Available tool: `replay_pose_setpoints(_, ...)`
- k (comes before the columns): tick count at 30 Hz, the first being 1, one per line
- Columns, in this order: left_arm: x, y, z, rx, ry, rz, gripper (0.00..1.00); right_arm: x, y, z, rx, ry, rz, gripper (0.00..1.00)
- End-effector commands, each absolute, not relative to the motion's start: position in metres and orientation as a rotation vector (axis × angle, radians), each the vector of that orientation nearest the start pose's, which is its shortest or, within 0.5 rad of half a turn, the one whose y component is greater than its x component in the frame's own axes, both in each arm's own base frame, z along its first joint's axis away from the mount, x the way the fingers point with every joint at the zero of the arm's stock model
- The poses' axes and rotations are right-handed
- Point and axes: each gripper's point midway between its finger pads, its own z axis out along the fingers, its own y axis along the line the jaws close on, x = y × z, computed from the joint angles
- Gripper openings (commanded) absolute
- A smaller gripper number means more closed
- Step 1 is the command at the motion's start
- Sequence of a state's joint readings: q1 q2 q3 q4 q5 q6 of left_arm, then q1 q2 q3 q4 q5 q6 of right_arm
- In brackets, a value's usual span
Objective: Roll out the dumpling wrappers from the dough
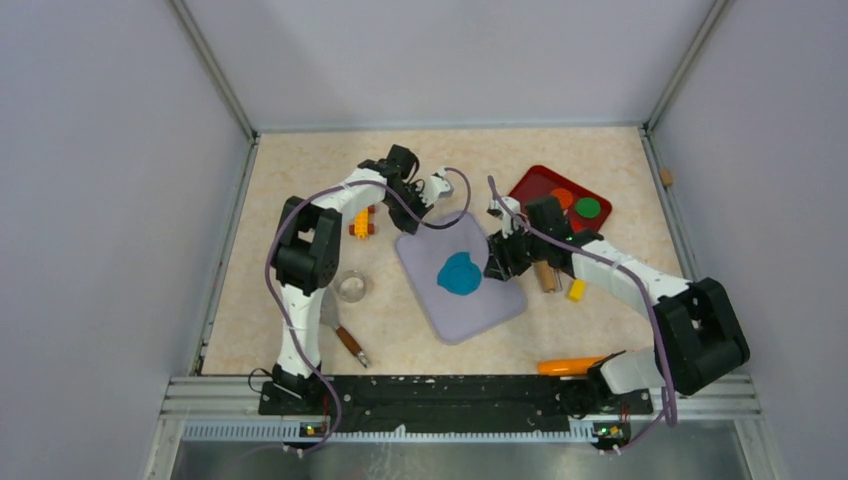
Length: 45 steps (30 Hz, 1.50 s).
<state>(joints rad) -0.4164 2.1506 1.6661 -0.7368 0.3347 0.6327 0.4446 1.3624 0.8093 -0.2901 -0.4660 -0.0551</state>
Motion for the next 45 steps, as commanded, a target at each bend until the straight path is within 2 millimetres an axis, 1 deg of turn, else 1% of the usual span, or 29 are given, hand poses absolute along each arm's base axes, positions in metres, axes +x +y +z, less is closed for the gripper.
replay_pose_setpoints(1, 0.405, -0.207, 0.033, 1.473, 2.297, -0.405, 0.0, 0.275, 0.219, 0.084, -0.772, 2.298, 0.669, 0.46)
replay_pose_setpoints(3, 0.405, -0.21, 0.033, 1.485, 2.278, -0.424, 0.0, 0.278, 0.216, 0.078, -0.677, 2.368, 0.669, 0.45)
replay_pose_setpoints(5, 0.403, -0.213, 0.031, 1.519, 2.251, -0.445, 0.0, 0.275, 0.218, 0.07, -0.61, 2.424, 0.717, 0.44)
replay_pose_setpoints(8, 0.403, -0.212, 0.028, 1.556, 2.232, -0.444, 0.0, 0.272, 0.223, 0.064, -0.531, 2.467, 0.773, 0.44)
replay_pose_setpoints(11, 0.404, -0.211, 0.025, 1.568, 2.235, -0.44, 0.0, 0.272, 0.227, 0.058, -0.488, 2.498, 0.806, 0.45)
replay_pose_setpoints(16, 0.403, -0.211, 0.021, 1.569, 2.256, -0.445, 0.0, 0.268, 0.237, 0.05, -0.476, 2.532, 0.893, 0.45)
replay_pose_setpoints(21, 0.405, -0.212, 0.022, 1.573, 2.253, -0.446, 0.0, 0.27, 0.237, 0.041, -0.39, 2.577, 0.882, 0.46)
replay_pose_setpoints(24, 0.404, -0.212, 0.023, 1.568, 2.256, -0.448, 0.0, 0.278, 0.236, 0.041, -0.372, 2.573, 0.85, 0.4)
replay_pose_setpoints(26, 0.404, -0.212, 0.024, 1.564, 2.256, -0.45, 0.0, 0.287, 0.235, 0.044, -0.39, 2.554, 0.811, 0.39)
replay_pose_setpoints(28, 0.404, -0.212, 0.023, 1.563, 2.258, -0.449, 0.0, 0.294, 0.236, 0.049, -0.466, 2.521, 0.778, 0.38)
replay_pose_setpoints(29, 0.404, -0.212, 0.024, 1.562, 2.259, -0.448, 0.0, 0.295, 0.237, 0.052, -0.53, 2.496, 0.772, 0.38)
replay_pose_setpoints(31, 0.403, -0.211, 0.024, 1.567, 2.257, -0.449, 0.0, 0.295, 0.243, 0.062, -0.727, 2.414, 0.777, 0.4)
replay_pose_setpoints(32, 0.402, -0.211, 0.024, 1.573, 2.254, -0.449, 0.0, 0.295, 0.244, 0.066, -0.838, 2.359, 0.753, 0.42)
replay_pose_setpoints(34, 0.402, -0.21, 0.023, 1.584, 2.249, -0.443, 0.0, 0.295, 0.244, 0.072, -0.994, 2.248, 0.72, 0.48)
replay_pose_setpoints(35, 0.402, -0.21, 0.023, 1.59, 2.246, -0.443, 0.0, 0.295, 0.244, 0.075, -1.054, 2.191, 0.715, 0.53)
replay_pose_setpoints(37, 0.402, -0.209, 0.023, 1.605, 2.238, -0.441, 0.0, 0.287, 0.248, 0.081, -1.189, 2.065, 0.741, 0.67)
replay_pose_setpoints(39, 0.4, -0.209, 0.023, 1.634, 2.223, -0.45, 0.0, 0.283, 0.253, 0.084, -1.306, 1.942, 0.713, 0.84)
replay_pose_setpoints(40, 0.398, -0.21, 0.023, 1.652, 2.21, -0.459, 0.0, 0.281, 0.255, 0.084, -1.356, 1.879, 0.689, 0.88)
replay_pose_setpoints(42, 0.395, -0.21, 0.024, 1.687, 2.181, -0.473, 0.0, 0.277, 0.259, 0.084, -1.445, 1.768, 0.634, 0.91)
replay_pose_setpoints(45, 0.392, -0.208, 0.024, 1.742, 2.137, -0.472, 0.0, 0.269, 0.263, 0.076, -1.562, 1.679, 0.599, 0.91)
